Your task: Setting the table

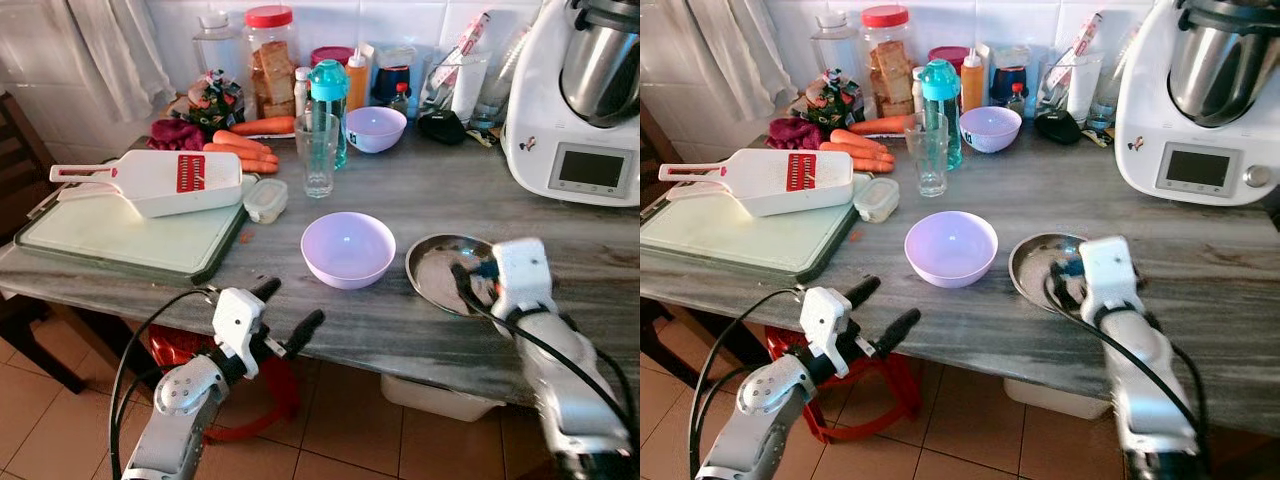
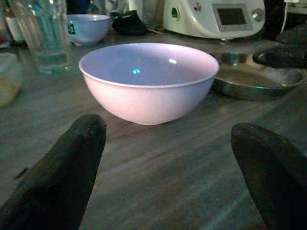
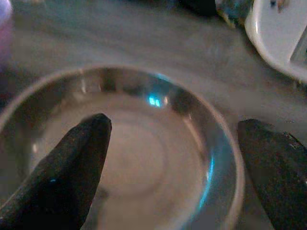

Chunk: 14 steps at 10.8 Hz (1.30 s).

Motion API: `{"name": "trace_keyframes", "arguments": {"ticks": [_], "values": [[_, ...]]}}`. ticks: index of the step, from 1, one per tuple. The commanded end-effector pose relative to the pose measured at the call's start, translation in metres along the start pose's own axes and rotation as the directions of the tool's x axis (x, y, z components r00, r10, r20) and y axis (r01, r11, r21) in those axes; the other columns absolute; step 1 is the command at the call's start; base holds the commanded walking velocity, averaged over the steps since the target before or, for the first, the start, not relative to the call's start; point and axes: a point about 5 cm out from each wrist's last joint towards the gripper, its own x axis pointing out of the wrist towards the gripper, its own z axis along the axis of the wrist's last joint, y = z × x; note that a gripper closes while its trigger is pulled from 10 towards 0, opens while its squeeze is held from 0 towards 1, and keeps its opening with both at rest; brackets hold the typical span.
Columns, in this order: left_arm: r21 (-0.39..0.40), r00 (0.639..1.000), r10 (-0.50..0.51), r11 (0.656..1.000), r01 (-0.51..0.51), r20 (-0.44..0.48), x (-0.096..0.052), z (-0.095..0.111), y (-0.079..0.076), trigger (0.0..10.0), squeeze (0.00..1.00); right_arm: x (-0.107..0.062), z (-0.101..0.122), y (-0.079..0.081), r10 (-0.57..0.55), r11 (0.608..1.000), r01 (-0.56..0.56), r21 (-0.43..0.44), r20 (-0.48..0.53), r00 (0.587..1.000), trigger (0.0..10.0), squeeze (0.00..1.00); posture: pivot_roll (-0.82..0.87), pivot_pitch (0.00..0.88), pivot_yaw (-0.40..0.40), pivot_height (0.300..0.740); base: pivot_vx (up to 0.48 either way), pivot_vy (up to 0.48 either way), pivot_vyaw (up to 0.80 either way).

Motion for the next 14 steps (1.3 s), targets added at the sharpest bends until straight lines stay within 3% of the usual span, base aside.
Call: {"name": "trace_keyframes", "arguments": {"ticks": [1,5,10,14], "values": [[-0.005,1.000,-0.003,1.000,0.003,-0.023,-0.001,-0.003,0.002,10.0,0.00,0.000,0.001,-0.005,0.008,1.000,-0.008,0.025,-0.013,1.000,10.0,0.00,-0.02,0.000,0.042,0.740,0.000,0.000,0.00],[-0.020,0.998,-0.040,0.999,0.039,-0.045,0.000,-0.006,-0.003,10.0,0.00,0.007,-0.013,-0.014,0.077,0.994,-0.068,0.087,-0.107,0.991,10.0,0.00,-0.01,0.000,0.038,0.740,0.000,0.000,0.00],[-0.031,0.995,-0.068,0.997,0.066,-0.068,0.000,-0.011,-0.006,10.0,0.00,0.009,-0.001,0.001,0.247,0.960,-0.230,0.158,-0.099,0.964,10.0,0.00,0.00,0.000,0.035,0.740,0.000,0.000,0.00],[-0.033,0.994,-0.076,0.997,0.073,-0.073,0.000,-0.012,-0.006,10.0,0.00,-0.004,0.005,0.015,0.340,0.932,-0.317,0.174,-0.119,0.933,10.0,0.00,0.00,0.000,0.036,0.740,0.000,0.000,0.00]]}}
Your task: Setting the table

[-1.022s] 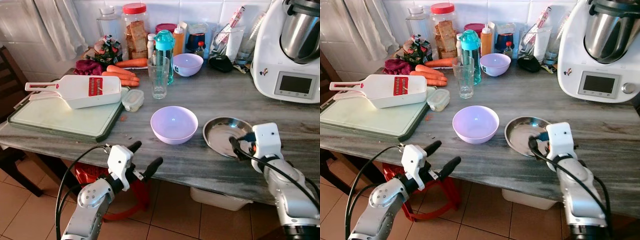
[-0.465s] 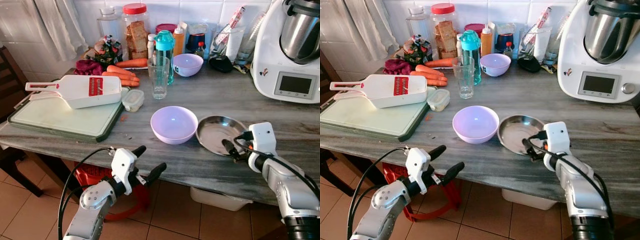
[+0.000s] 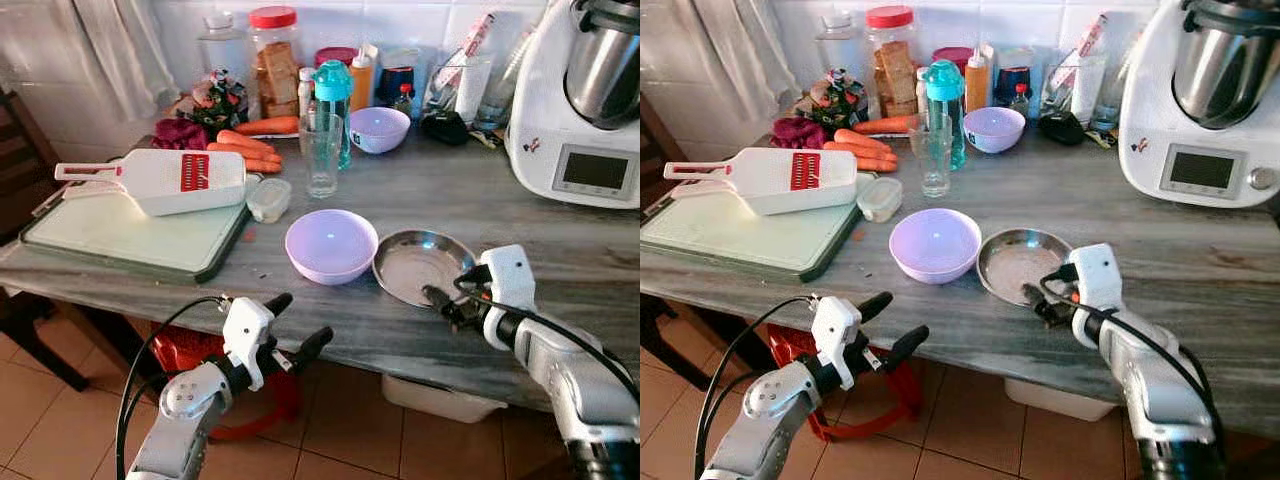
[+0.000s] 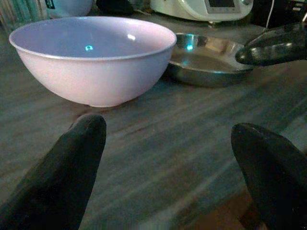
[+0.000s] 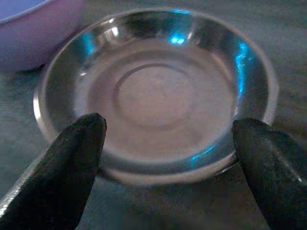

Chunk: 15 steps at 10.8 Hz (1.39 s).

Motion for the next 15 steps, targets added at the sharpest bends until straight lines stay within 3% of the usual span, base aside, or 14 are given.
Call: {"name": "trace_keyframes", "arguments": {"ticks": [1,4,10,12,13,15], "values": [[0.011,1.000,-0.014,1.000,0.014,-0.012,0.001,0.000,0.001,10.0,0.00,-0.003,0.000,0.003,0.019,1.000,-0.018,0.005,-0.020,1.000,10.0,0.00,-0.01,0.000,0.035,0.740,0.000,0.000,0.00],[0.011,1.000,-0.016,1.000,0.017,-0.015,0.002,-0.001,0.001,10.0,0.00,-0.018,-0.006,0.017,0.106,0.994,-0.104,0.025,-0.071,0.992,10.0,0.00,-0.01,0.000,0.035,0.740,0.000,0.000,0.00],[0.006,1.000,-0.019,1.000,0.019,-0.011,0.004,-0.001,-0.002,10.0,0.00,-0.026,0.026,0.020,0.144,0.989,-0.144,-0.040,0.000,0.990,10.0,0.00,-0.02,0.000,0.029,0.740,0.000,0.000,0.00],[0.003,1.000,-0.020,1.000,0.020,-0.012,0.004,-0.001,-0.004,10.0,0.00,-0.023,0.044,0.007,0.092,0.989,-0.084,-0.125,0.065,0.994,10.0,0.00,-0.02,0.000,0.031,0.740,0.000,0.000,0.00],[-0.002,1.000,-0.025,1.000,0.025,-0.010,0.005,-0.001,-0.006,10.0,0.00,-0.014,0.047,-0.009,0.044,0.984,-0.031,-0.175,0.068,0.997,10.0,0.00,-0.02,0.000,0.032,0.740,0.000,0.000,0.00],[-0.007,0.999,-0.032,0.999,0.032,-0.009,0.005,-0.002,-0.007,10.0,0.00,0.004,0.048,-0.023,-0.030,0.972,0.044,-0.229,0.065,0.997,10.0,0.00,-0.02,0.000,0.036,0.740,0.000,0.000,0.00]]}}
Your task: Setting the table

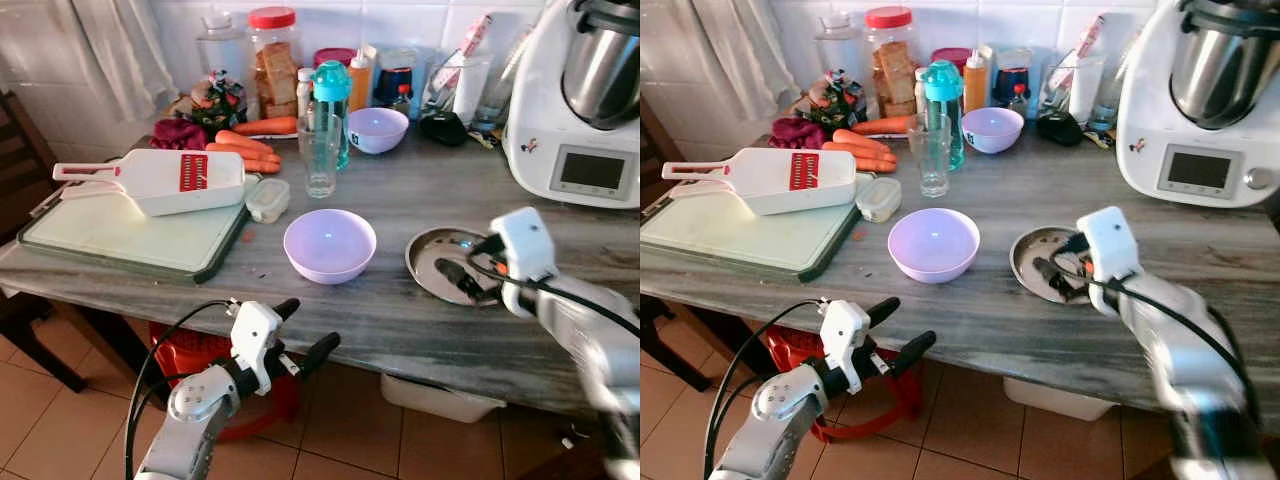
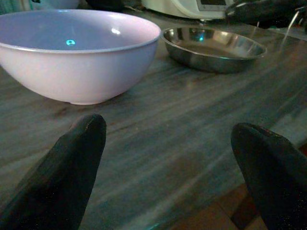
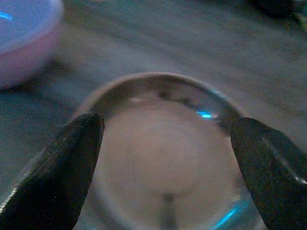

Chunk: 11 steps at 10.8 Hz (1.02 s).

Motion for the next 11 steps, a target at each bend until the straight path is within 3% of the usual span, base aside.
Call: {"name": "trace_keyframes", "arguments": {"ticks": [1,5,11], "values": [[0.008,1.000,-0.010,1.000,0.010,-0.006,-0.001,0.001,0.000,10.0,0.00,0.008,0.001,-0.004,-0.021,1.000,0.021,-0.016,0.012,1.000,10.0,0.00,-0.01,0.000,0.035,0.740,0.000,0.000,0.00],[0.004,1.000,-0.014,1.000,0.014,-0.021,-0.004,-0.002,-0.001,10.0,0.00,0.040,-0.014,-0.004,0.009,0.999,-0.009,-0.045,0.008,1.000,10.0,0.00,0.02,0.000,0.047,0.740,0.000,0.000,0.00],[0.008,0.999,-0.013,1.000,0.013,-0.031,-0.007,-0.002,-0.002,10.0,0.00,0.056,-0.034,0.017,0.163,0.987,-0.163,0.009,-0.049,0.985,10.0,0.00,0.03,0.000,0.049,0.740,0.000,0.000,0.00]]}}
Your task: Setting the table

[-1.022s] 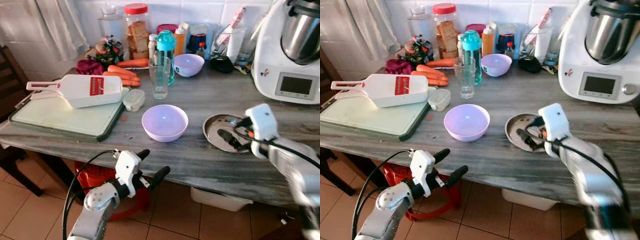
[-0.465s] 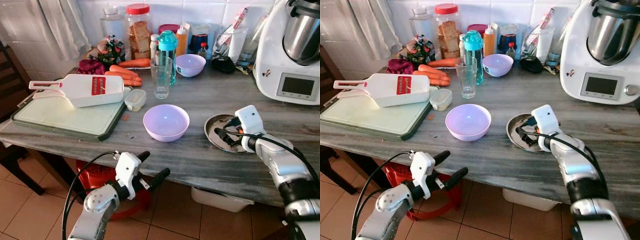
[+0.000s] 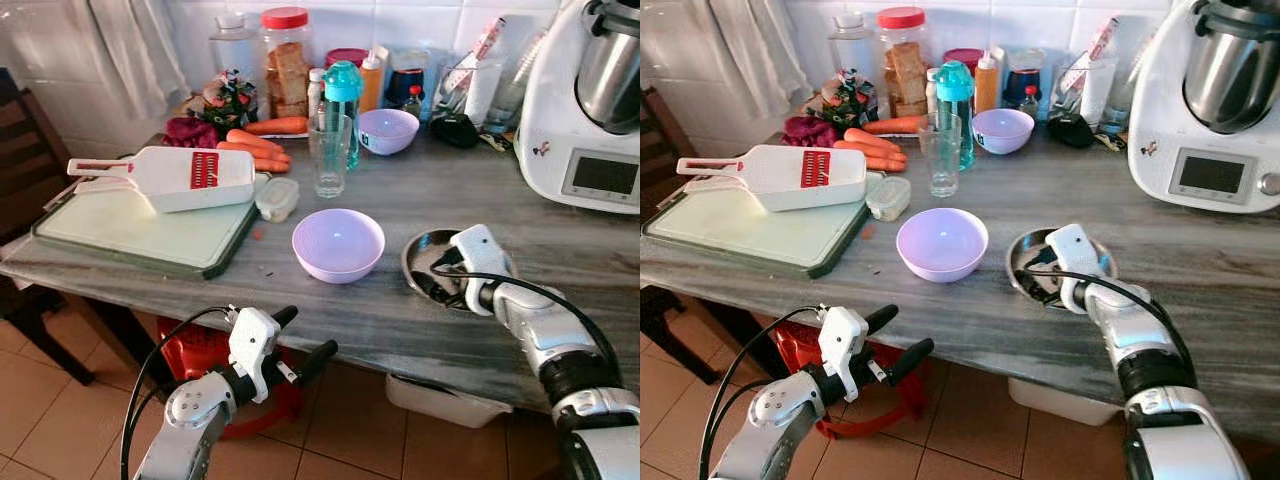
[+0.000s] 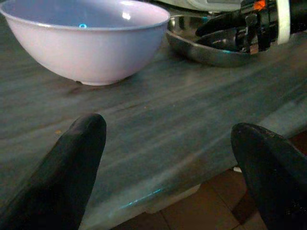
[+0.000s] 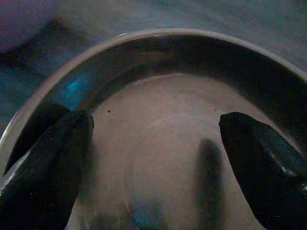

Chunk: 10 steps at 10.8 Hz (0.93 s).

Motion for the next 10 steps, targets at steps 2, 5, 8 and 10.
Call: {"name": "trace_keyframes", "arguments": {"ticks": [2,5,8,10], "values": [[0.018,1.000,-0.021,1.000,0.021,0.000,0.001,0.004,-0.002,10.0,0.00,0.002,0.011,0.004,0.041,0.999,-0.041,0.015,0.028,0.999,10.0,0.00,0.03,0.000,0.049,0.740,0.000,0.000,0.00],[0.019,1.000,-0.025,1.000,0.025,0.004,0.002,0.006,-0.003,10.0,0.00,0.003,0.020,0.013,0.084,0.996,-0.086,0.033,0.050,0.995,10.0,0.00,0.02,0.000,0.047,0.740,0.000,0.000,0.00],[0.017,1.000,-0.025,1.000,0.025,0.005,0.002,0.006,-0.005,10.0,0.00,0.001,0.021,0.032,0.154,0.985,-0.158,0.067,0.067,0.986,10.0,0.00,0.02,0.000,0.045,0.740,0.000,0.000,0.00],[0.019,1.000,-0.028,0.999,0.028,0.003,0.003,0.007,-0.006,10.0,0.00,-0.004,0.021,0.039,0.177,0.976,-0.185,0.117,0.070,0.982,10.0,0.00,0.02,0.000,0.045,0.740,0.000,0.000,0.00]]}}
